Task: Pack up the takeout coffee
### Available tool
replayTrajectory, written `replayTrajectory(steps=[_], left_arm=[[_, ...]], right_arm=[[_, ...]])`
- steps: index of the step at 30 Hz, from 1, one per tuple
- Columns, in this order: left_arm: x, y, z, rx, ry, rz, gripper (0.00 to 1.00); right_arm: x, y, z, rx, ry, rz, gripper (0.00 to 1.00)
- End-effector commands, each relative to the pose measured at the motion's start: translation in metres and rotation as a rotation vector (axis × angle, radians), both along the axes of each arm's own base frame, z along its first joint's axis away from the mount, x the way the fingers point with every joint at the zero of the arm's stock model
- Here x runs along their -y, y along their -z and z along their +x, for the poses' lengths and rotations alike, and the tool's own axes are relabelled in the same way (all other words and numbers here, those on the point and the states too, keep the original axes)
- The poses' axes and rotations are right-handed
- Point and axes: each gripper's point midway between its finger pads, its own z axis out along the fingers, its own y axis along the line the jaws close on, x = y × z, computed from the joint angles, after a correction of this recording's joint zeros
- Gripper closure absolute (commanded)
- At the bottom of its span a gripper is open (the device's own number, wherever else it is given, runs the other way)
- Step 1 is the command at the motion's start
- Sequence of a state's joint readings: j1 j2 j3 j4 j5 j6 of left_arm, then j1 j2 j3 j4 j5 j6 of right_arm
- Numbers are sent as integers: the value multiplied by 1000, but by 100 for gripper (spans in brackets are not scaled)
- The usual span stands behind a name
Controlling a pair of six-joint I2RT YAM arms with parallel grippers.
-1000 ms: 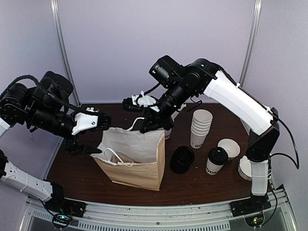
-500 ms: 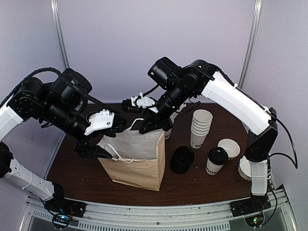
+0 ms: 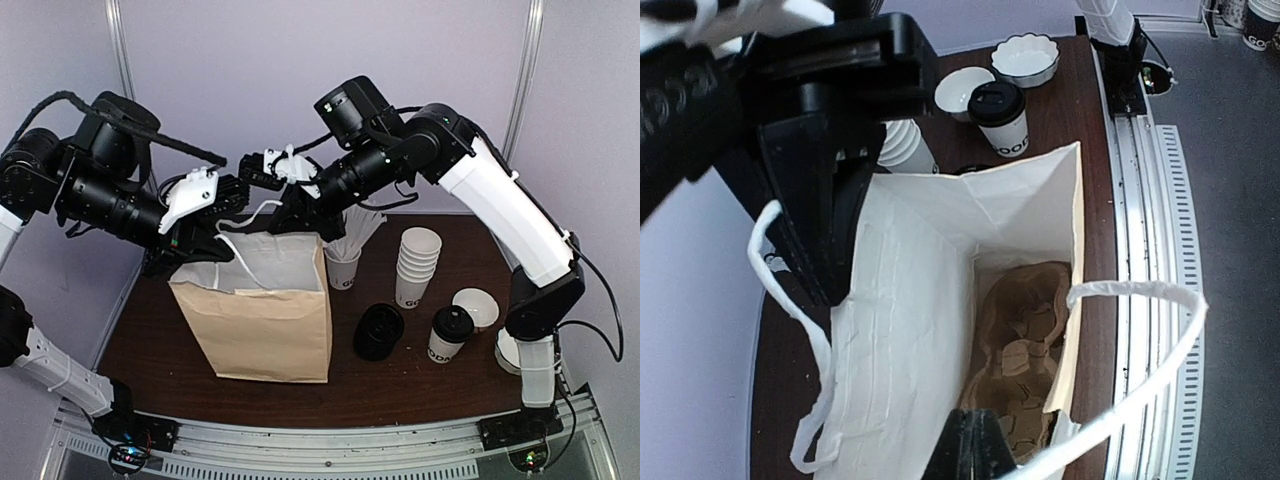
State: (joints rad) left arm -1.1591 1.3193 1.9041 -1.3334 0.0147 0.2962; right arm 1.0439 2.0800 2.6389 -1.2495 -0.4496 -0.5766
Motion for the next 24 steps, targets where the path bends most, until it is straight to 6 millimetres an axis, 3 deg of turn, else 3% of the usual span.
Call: replayTrajectory(steps=[1,8,9,10,11,13,17,21,24], left_arm=[[-3,-10,8,30,-43,-17,100],[-2,-11,12,53,-51,-13,100],[-3,-9,14,56,-61,-7,91],[-4,-2,17,58,-80,7,74],[-8,0,21,70,-110,9,67],[-11,-3,24,89,-138,-26,57],[-22,-34,32,173,-206,-160,38],[-50,-67,40,289,-298,-269,31],[-63,-70,56,400,-384,-271,18]], right_arm=[[-10,-28,16,100,57,88,100],[-12,-21,17,94,51,73,100],[-12,-15,18,93,51,54,92],[-11,-9,19,97,53,33,77],[-9,-2,24,94,66,11,64],[0,4,36,57,78,-2,54],[19,-7,52,43,108,23,29],[40,-24,42,73,82,27,25],[51,-35,37,82,70,45,25]])
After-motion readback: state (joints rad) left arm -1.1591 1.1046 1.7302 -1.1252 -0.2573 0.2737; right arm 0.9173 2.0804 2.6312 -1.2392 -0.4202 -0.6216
